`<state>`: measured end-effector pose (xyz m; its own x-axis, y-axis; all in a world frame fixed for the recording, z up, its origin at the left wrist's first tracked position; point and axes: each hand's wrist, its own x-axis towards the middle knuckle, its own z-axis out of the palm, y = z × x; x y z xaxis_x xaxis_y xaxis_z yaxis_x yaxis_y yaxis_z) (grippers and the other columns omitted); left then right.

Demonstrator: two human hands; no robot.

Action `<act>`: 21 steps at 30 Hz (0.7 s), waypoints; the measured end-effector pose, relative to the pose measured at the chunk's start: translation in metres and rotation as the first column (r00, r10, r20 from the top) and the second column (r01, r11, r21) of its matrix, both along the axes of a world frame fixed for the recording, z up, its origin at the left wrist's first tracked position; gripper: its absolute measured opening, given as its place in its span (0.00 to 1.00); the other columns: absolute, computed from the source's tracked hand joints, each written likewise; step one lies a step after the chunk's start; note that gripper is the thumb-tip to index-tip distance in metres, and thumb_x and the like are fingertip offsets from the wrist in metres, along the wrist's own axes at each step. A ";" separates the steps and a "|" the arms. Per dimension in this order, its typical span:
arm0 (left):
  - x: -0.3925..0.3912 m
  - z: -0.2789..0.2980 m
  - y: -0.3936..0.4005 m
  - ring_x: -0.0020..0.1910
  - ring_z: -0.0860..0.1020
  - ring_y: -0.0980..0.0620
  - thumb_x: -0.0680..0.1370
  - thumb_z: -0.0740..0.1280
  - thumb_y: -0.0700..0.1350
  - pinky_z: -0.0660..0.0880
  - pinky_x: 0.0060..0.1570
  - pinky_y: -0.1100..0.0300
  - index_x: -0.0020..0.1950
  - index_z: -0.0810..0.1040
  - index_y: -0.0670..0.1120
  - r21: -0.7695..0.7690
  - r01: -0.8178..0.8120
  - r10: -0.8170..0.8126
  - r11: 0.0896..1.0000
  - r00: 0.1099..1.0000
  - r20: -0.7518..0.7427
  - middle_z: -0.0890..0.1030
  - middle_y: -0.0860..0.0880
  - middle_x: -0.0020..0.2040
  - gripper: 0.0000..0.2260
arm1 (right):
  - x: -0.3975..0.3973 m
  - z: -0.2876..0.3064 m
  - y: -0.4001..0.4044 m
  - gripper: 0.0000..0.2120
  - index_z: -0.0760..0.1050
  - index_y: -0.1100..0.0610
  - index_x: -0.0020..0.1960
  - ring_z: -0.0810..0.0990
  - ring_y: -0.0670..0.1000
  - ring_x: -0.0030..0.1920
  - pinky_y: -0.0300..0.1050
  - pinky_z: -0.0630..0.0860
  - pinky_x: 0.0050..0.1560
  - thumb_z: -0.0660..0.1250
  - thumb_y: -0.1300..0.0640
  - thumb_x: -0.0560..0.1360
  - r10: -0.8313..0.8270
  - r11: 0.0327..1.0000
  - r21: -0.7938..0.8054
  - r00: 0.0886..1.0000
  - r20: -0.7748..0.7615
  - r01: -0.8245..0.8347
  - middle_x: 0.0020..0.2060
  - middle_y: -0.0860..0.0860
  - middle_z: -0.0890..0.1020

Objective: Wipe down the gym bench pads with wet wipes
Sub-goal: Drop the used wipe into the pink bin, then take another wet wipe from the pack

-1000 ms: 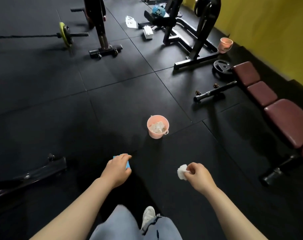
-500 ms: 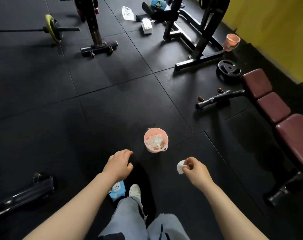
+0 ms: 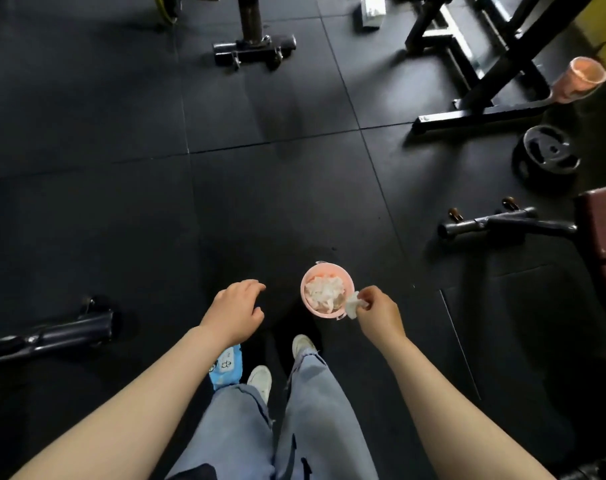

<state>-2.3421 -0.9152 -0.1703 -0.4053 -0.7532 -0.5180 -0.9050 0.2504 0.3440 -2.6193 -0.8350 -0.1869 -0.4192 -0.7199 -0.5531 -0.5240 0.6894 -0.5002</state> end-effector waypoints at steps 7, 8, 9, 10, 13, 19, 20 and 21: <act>-0.021 -0.013 0.001 0.76 0.60 0.51 0.81 0.59 0.46 0.58 0.74 0.51 0.77 0.64 0.50 0.061 -0.191 0.191 0.980 0.982 0.000 0.63 0.51 0.77 0.23 | -0.036 -0.017 -0.060 0.19 0.69 0.54 0.69 0.77 0.55 0.56 0.43 0.72 0.46 0.63 0.54 0.78 0.317 0.937 0.159 0.949 -0.002 -0.312 0.60 0.54 0.78; -0.022 -0.015 0.002 0.76 0.61 0.51 0.81 0.59 0.46 0.58 0.74 0.51 0.77 0.64 0.50 0.065 -0.218 0.219 0.974 0.976 -0.011 0.63 0.51 0.77 0.23 | -0.039 -0.017 -0.065 0.19 0.70 0.54 0.68 0.77 0.54 0.56 0.44 0.73 0.47 0.63 0.54 0.78 0.348 0.928 0.147 0.937 -0.006 -0.344 0.60 0.54 0.78; -0.023 -0.017 0.002 0.76 0.61 0.51 0.81 0.59 0.46 0.58 0.74 0.52 0.76 0.64 0.50 0.068 -0.246 0.248 0.967 0.969 -0.020 0.64 0.52 0.77 0.23 | -0.041 -0.016 -0.070 0.18 0.71 0.53 0.67 0.77 0.54 0.56 0.45 0.74 0.49 0.63 0.54 0.78 0.374 0.919 0.138 0.927 -0.007 -0.370 0.59 0.54 0.79; -0.023 -0.018 0.003 0.76 0.61 0.51 0.81 0.59 0.46 0.58 0.74 0.52 0.76 0.65 0.50 0.067 -0.272 0.274 0.960 0.961 -0.024 0.64 0.52 0.77 0.23 | -0.042 -0.016 -0.075 0.17 0.71 0.53 0.66 0.77 0.54 0.56 0.46 0.75 0.51 0.63 0.53 0.78 0.395 0.911 0.133 0.919 -0.005 -0.390 0.59 0.54 0.79; -0.017 -0.024 0.010 0.75 0.62 0.50 0.80 0.60 0.46 0.60 0.73 0.52 0.76 0.66 0.50 0.058 -0.351 0.353 0.935 0.935 -0.024 0.65 0.51 0.77 0.23 | -0.042 -0.017 -0.085 0.16 0.71 0.52 0.66 0.77 0.54 0.57 0.47 0.76 0.52 0.63 0.52 0.78 0.459 0.877 0.152 0.888 0.008 -0.455 0.59 0.54 0.79; 0.012 -0.056 0.030 0.73 0.66 0.49 0.79 0.61 0.45 0.63 0.72 0.52 0.73 0.69 0.48 0.050 -0.530 0.532 0.846 0.845 -0.047 0.68 0.50 0.75 0.22 | -0.012 -0.044 -0.112 0.15 0.72 0.51 0.65 0.78 0.52 0.48 0.44 0.74 0.43 0.62 0.54 0.79 0.579 0.801 0.185 0.815 -0.001 -0.569 0.56 0.54 0.79; 0.021 -0.068 0.036 0.73 0.66 0.49 0.79 0.62 0.44 0.63 0.71 0.52 0.73 0.70 0.48 0.055 -0.567 0.569 0.822 0.821 -0.047 0.69 0.50 0.74 0.22 | 0.001 -0.055 -0.116 0.15 0.72 0.51 0.65 0.77 0.51 0.47 0.43 0.73 0.41 0.62 0.54 0.79 0.599 0.787 0.185 0.801 0.006 -0.589 0.55 0.53 0.80; 0.030 -0.081 0.041 0.73 0.66 0.49 0.79 0.62 0.44 0.63 0.71 0.53 0.73 0.70 0.48 0.060 -0.602 0.604 0.796 0.795 -0.049 0.69 0.49 0.74 0.21 | 0.015 -0.067 -0.121 0.14 0.73 0.50 0.65 0.76 0.50 0.46 0.41 0.73 0.38 0.62 0.54 0.79 0.620 0.769 0.190 0.785 0.012 -0.610 0.52 0.51 0.80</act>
